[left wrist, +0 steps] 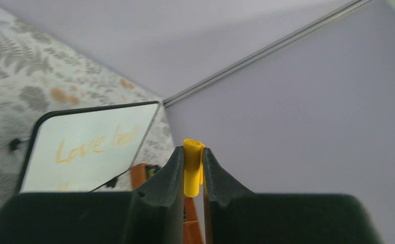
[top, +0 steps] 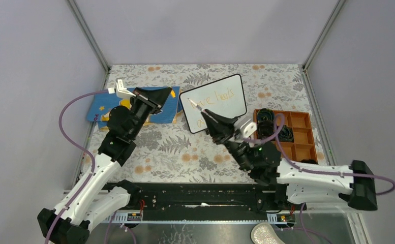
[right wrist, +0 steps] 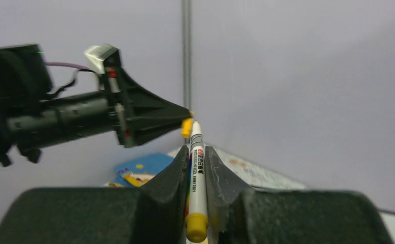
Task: Write a sentence on the whiteboard
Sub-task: Close the whiteboard marker at the center of the board.
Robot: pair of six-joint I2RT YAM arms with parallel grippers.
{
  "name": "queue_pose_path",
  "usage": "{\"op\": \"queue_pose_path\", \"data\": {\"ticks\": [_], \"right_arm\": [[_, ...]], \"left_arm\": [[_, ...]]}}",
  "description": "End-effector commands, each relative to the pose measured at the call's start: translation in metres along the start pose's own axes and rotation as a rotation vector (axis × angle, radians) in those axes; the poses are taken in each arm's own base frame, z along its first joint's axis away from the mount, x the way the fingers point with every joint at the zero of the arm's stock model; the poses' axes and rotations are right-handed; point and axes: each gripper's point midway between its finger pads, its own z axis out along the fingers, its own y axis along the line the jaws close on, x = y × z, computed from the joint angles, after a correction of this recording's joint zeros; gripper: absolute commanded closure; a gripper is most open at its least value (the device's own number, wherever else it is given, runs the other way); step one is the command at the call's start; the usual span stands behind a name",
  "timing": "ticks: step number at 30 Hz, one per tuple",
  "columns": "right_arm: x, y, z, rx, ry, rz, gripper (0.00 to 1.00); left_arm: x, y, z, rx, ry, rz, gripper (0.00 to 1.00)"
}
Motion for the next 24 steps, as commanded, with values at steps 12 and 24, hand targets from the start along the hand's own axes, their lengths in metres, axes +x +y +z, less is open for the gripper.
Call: {"op": "queue_pose_path", "data": {"ticks": [12, 24], "right_arm": [[-0.089, 0.031, 0.038, 0.176, -0.332, -0.233, 1.00], [-0.092, 0.036, 0.046, 0.022, -0.350, 0.116, 1.00]], "left_arm": [[-0.090, -0.122, -0.044, 0.339, -0.276, 0.025, 1.00], [-0.108, -0.147, -0.071, 0.407, -0.330, 0.017, 1.00]]}}
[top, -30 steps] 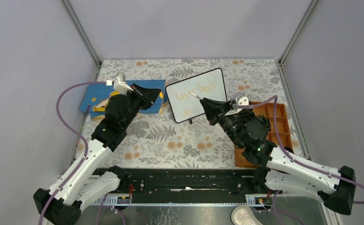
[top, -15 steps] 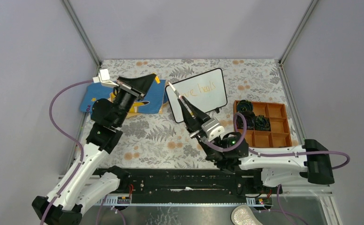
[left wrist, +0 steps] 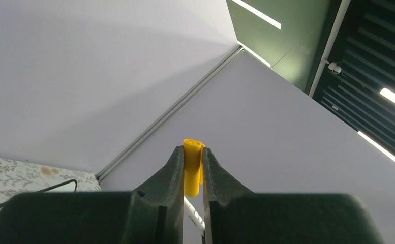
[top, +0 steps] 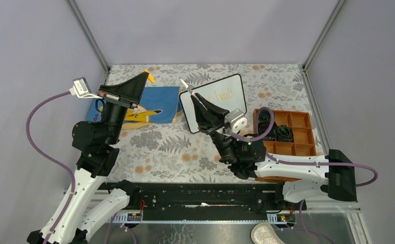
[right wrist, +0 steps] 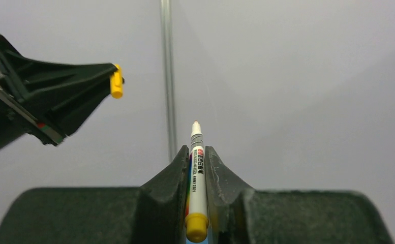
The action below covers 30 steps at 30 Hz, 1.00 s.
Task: Write a sentence on the whiteboard
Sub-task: Close the whiteboard marker at the center of the board.
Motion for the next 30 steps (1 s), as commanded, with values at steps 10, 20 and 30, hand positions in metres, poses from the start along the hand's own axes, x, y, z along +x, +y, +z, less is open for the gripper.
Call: {"op": "queue_pose_path", "data": {"ticks": [10, 20, 30], "right_arm": [[-0.064, 0.031, -0.007, -0.170, -0.167, 0.135, 1.00], [-0.055, 0.044, -0.005, -0.189, -0.160, 0.109, 1.00], [-0.049, 0.046, 0.001, -0.155, -0.164, 0.118, 1.00]], "left_arm": [[-0.002, -0.004, 0.000, 0.050, -0.032, -0.098, 1.00], [0.001, -0.002, 0.001, 0.051, -0.032, -0.156, 1.00], [0.003, -0.001, -0.004, 0.047, -0.024, -0.195, 1.00]]}}
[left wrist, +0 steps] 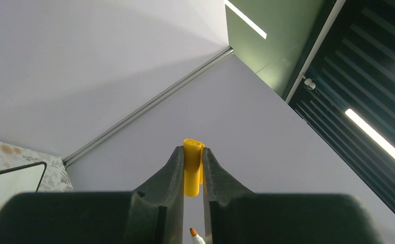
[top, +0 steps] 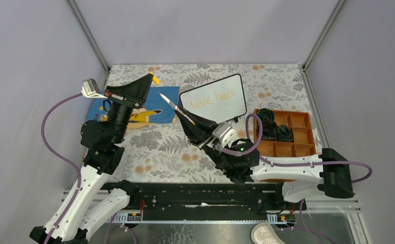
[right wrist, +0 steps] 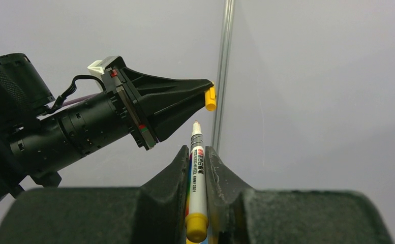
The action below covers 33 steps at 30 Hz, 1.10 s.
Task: Write a sentence on the whiteboard
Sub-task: Close the whiteboard marker at the center of the board.
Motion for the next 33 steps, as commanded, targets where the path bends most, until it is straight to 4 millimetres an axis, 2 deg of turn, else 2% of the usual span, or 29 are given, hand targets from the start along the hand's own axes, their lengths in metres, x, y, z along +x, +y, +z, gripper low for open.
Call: {"op": "queue_pose_path", "data": {"ticks": [1, 15, 33], "right_arm": [[-0.039, -0.015, 0.012, 0.076, -0.120, 0.043, 1.00], [-0.041, -0.021, 0.013, 0.115, -0.134, 0.060, 1.00], [-0.031, -0.021, 0.012, 0.129, -0.107, 0.048, 1.00]], "left_arm": [[-0.007, -0.017, -0.004, 0.062, -0.023, -0.027, 1.00], [-0.003, -0.008, -0.008, 0.041, -0.014, -0.076, 1.00], [-0.002, -0.010, -0.011, 0.057, -0.008, -0.081, 1.00]]}}
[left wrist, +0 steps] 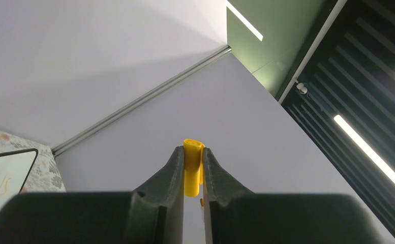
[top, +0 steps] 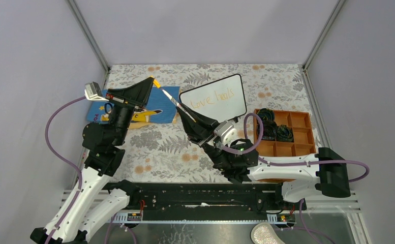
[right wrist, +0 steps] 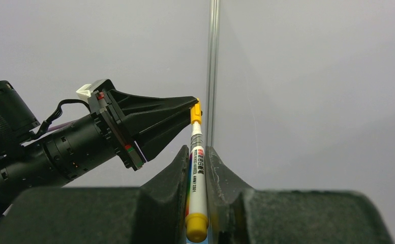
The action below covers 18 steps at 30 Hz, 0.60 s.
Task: Write a sentence on the whiteboard
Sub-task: Close the whiteboard marker at the center of the board.
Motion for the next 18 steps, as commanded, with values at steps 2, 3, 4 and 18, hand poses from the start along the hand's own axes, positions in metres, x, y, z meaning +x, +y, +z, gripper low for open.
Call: {"op": "queue_pose_path", "data": {"ticks": [2, 3, 4, 18], "right_arm": [[-0.0280, -0.0139, 0.0099, 0.075, -0.076, 0.034, 1.00], [-0.0275, -0.0138, 0.0098, 0.074, -0.075, 0.032, 1.00], [-0.0274, -0.0138, 0.0096, 0.076, -0.075, 0.033, 1.00], [-0.0273, -0.0128, 0.0122, 0.077, -0.076, 0.032, 1.00]], "left_arm": [[-0.0060, -0.0185, -0.0027, 0.071, -0.019, -0.004, 1.00], [-0.0061, -0.0188, -0.0029, 0.072, -0.019, -0.002, 1.00], [-0.0064, -0.0195, -0.0031, 0.074, -0.020, -0.002, 1.00], [-0.0001, -0.0202, -0.0028, 0.087, 0.013, -0.015, 1.00]]}}
